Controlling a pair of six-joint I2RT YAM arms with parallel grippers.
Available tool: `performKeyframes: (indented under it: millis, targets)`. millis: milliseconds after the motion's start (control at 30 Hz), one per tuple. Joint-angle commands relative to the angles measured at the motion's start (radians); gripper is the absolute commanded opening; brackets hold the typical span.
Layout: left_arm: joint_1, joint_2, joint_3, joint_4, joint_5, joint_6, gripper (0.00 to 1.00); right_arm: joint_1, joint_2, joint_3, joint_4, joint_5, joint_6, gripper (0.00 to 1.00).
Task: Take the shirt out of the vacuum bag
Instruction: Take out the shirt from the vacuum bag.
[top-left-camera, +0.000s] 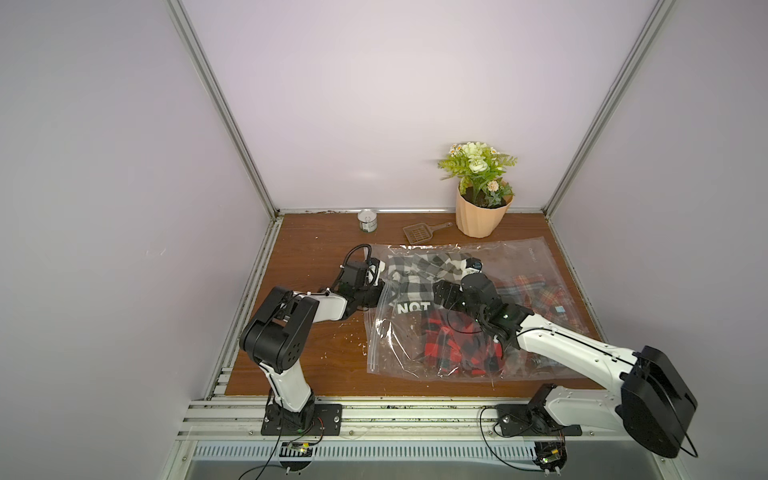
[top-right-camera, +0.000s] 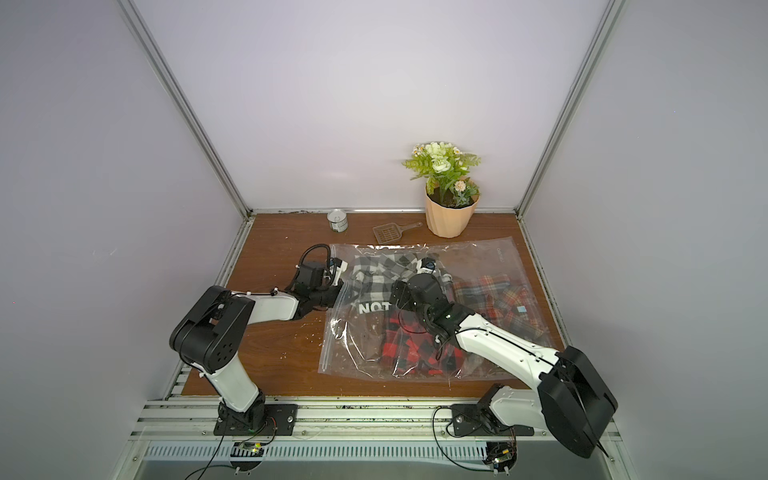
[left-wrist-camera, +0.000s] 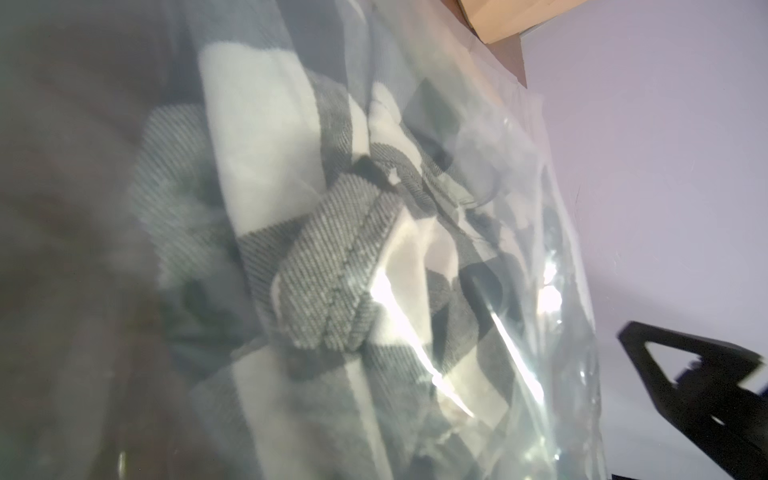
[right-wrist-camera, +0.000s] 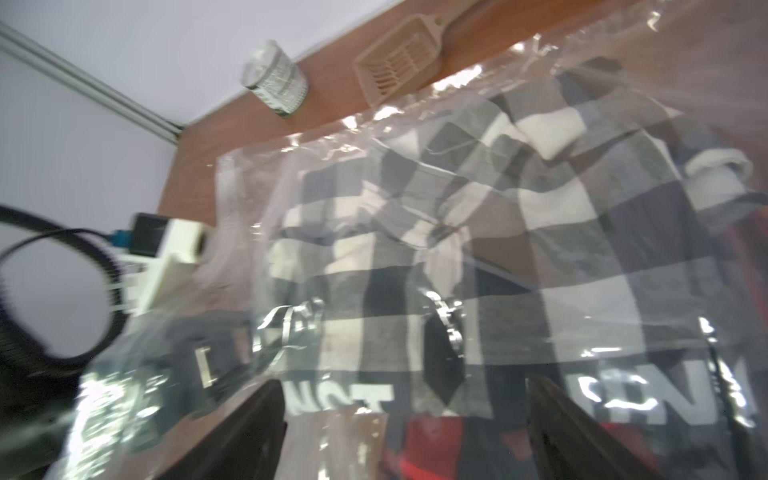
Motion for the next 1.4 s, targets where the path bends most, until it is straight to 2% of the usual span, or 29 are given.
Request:
performKeyframes:
  millis: [0, 367, 567, 700, 900, 1033, 1100, 1233, 1333, 1367]
  targets:
    - [0.029, -0.038, 0.016, -0.089, -0.024, 0.044, 0.00, -0.031, 0.039, -0.008, 0.042, -0.062, 0.002, 0.93]
    - [0.068, -0.115, 0.030, -0.232, -0.041, 0.105, 0.00, -0.110, 0.123, -0.040, 0.113, -0.080, 0.014, 0.92]
    - [0.081, -0.168, 0.031, -0.299, -0.050, 0.131, 0.00, -0.161, 0.143, -0.020, 0.087, -0.046, 0.011, 0.93]
    - [0.086, -0.176, 0.031, -0.308, -0.044, 0.138, 0.00, -0.225, 0.147, -0.015, 0.057, 0.018, 0.044, 0.92]
    - [0.086, -0.170, 0.038, -0.307, -0.039, 0.137, 0.00, -0.333, 0.219, 0.017, 0.033, 0.032, 0.062, 0.88]
    - [0.088, -0.172, 0.051, -0.322, -0.041, 0.145, 0.00, -0.375, 0.273, 0.019, 0.049, 0.016, 0.072, 0.74]
    - [0.093, -0.176, 0.051, -0.324, -0.043, 0.143, 0.00, -0.391, 0.293, 0.015, 0.052, 0.014, 0.079, 0.59]
    - [0.115, -0.182, 0.044, -0.329, -0.034, 0.137, 0.00, -0.433, 0.323, -0.007, 0.057, -0.002, 0.100, 0.15]
    - [0.139, -0.190, 0.037, -0.333, -0.024, 0.135, 0.00, -0.456, 0.330, -0.031, 0.066, -0.011, 0.111, 0.03]
    - [0.146, -0.195, 0.037, -0.337, -0.024, 0.138, 0.00, -0.462, 0.328, -0.039, 0.072, -0.012, 0.114, 0.01]
